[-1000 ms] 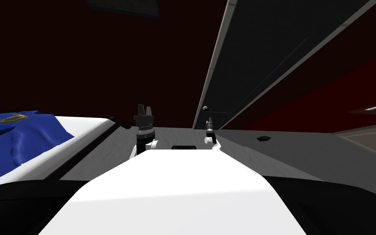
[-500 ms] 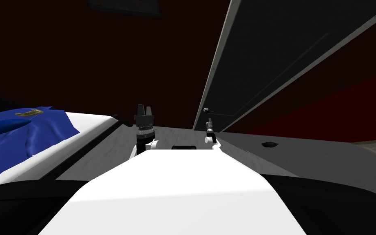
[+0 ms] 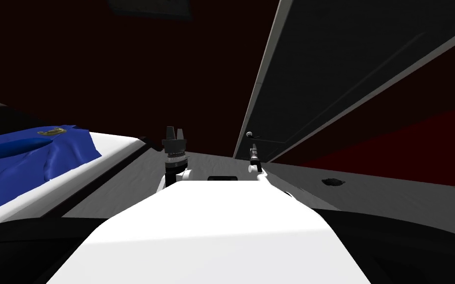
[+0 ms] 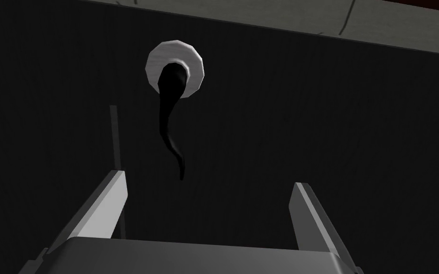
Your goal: Pull the door open
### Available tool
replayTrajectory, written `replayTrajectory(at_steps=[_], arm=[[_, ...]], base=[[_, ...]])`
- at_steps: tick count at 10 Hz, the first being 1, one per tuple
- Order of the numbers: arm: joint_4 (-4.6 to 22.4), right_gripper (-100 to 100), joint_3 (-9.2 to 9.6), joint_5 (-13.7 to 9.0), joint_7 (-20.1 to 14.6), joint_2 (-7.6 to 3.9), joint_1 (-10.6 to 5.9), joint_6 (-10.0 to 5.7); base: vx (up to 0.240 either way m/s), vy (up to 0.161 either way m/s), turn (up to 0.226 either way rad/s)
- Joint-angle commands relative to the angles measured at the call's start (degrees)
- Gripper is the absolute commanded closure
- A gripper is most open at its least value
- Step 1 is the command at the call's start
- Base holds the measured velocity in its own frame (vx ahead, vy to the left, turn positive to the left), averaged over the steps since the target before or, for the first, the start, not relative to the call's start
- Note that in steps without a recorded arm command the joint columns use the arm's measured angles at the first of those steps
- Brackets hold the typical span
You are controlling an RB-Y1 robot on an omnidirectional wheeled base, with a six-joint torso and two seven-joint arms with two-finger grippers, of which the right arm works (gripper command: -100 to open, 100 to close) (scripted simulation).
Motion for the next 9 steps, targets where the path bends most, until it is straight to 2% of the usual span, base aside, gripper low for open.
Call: replayTrajectory(at_steps=[1, 2, 5, 6, 7, 8, 9], arm=[[2.4, -100, 0.14, -1.0, 0.4, -0.42, -1.14, 0.26], [3.4, -100, 0.21, -1.3, 0.4, -0.58, -1.59, 0.25], [8.9, -100, 0.6, -3.0, 0.7, -1.49, -4.12, 0.17], [8.9, -100, 0.69, -2.5, 0.3, -1.28, -4.11, -0.5], [9.6, -100, 0.4, -3.0, -0.7, -2.4, -3.51, -1.16], [9.8, -100, 0.29, -3.1, -1.1, -2.81, -3.24, -1.4], [10.2, -100, 0.02, -3.5, -2.0, -3.77, -2.62, -1.98]], base=[[0.055, -0.109, 0.105], [0.059, -0.11, 0.108], [0.062, -0.124, 0.144], [0.028, -0.059, 0.035], [0.128, 0.001, 0.118], [0.175, -0.002, 0.108], [0.204, 0.014, 0.149]])
